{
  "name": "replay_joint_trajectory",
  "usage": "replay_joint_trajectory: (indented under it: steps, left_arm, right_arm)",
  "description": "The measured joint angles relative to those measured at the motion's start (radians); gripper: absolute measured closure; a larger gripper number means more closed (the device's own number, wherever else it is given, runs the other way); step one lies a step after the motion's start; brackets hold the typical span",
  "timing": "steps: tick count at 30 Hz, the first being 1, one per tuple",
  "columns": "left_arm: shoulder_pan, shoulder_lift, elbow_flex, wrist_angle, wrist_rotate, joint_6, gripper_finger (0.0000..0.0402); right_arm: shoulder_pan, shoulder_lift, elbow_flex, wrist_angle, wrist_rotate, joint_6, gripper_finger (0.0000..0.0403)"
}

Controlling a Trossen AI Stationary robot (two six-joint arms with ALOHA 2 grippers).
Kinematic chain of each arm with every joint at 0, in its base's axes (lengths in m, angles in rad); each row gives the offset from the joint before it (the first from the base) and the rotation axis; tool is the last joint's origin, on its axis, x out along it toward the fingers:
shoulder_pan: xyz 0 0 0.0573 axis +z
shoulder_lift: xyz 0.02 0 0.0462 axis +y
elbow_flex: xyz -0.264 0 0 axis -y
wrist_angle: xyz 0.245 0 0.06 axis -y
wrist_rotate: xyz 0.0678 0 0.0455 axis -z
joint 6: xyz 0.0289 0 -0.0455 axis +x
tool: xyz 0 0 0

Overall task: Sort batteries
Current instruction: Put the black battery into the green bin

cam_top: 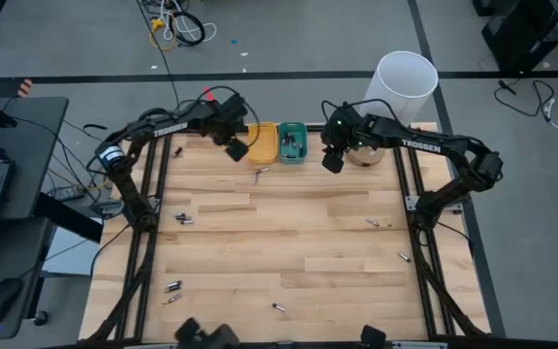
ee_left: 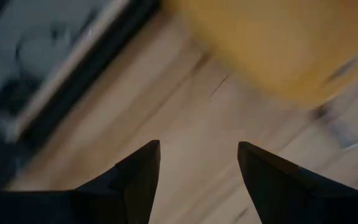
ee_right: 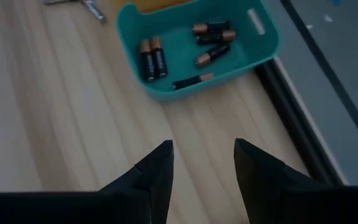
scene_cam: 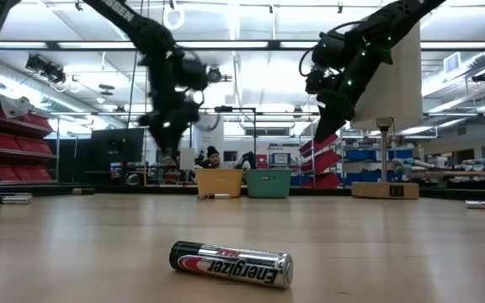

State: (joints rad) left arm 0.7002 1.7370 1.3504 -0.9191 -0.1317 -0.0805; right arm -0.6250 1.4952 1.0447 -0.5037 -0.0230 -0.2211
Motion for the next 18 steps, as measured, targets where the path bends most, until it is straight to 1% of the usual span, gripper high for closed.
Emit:
replay_joint_trajectory:
  steps: [3,6,10,15,18]
  left_arm:
    - [0.054,-0.003,-0.047,-0.095,0.000,-0.058,0.0169]
    - [0.114,-0.002,-0.112,-0.095,-0.013,-0.083,0.0169]
    - [0.187,-0.003,-0.167,-0.091,-0.019,-0.087,0.0169]
    - [0.273,-0.003,-0.207,-0.092,-0.062,-0.134,0.0169]
    - [0.302,-0.003,-0.216,-0.089,-0.120,-0.192,0.0169]
  right_arm:
    - [0.000,0.000,-0.025,0.016,-0.024,-0.002,0.0249]
    - [0.000,0.000,-0.045,0.031,-0.029,-0.006,0.0250]
    - [0.000,0.000,-0.064,0.047,-0.031,-0.008,0.0249]
    - [0.000,0.001,-0.074,0.056,-0.031,-0.007,0.0252]
    - [0.000,0.001,-0.074,0.063,-0.031,-0.007,0.0252]
